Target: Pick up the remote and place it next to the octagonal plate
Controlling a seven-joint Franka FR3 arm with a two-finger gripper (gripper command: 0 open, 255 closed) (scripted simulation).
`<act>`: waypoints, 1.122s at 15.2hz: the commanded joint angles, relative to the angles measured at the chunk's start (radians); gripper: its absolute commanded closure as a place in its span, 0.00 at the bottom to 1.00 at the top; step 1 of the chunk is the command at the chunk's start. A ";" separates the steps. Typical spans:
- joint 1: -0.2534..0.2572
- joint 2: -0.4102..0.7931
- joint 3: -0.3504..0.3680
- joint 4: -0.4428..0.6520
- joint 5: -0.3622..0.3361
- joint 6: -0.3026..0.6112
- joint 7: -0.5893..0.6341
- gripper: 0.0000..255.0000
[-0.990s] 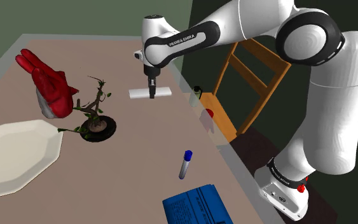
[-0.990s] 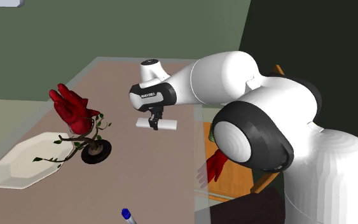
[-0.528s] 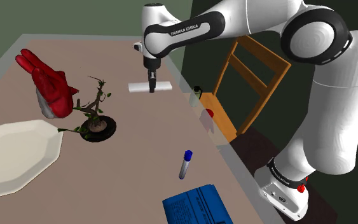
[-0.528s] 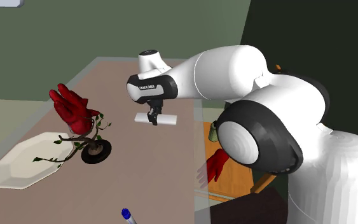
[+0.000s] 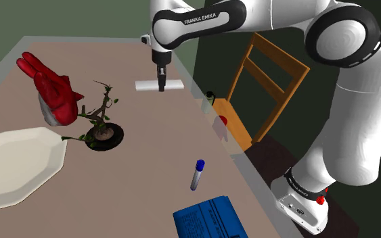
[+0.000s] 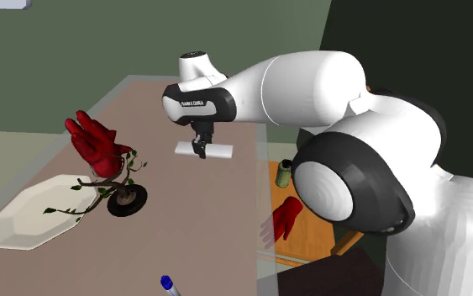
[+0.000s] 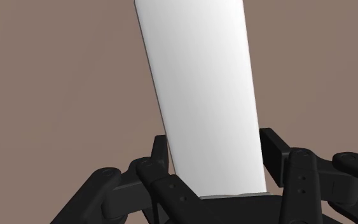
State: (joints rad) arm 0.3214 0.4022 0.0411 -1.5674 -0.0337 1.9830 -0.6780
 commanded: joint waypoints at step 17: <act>0.252 -0.048 0.112 -0.067 -0.045 0.009 0.376 1.00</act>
State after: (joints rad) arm 0.5584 0.3506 0.1460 -1.6406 -0.0751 1.9948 -0.3257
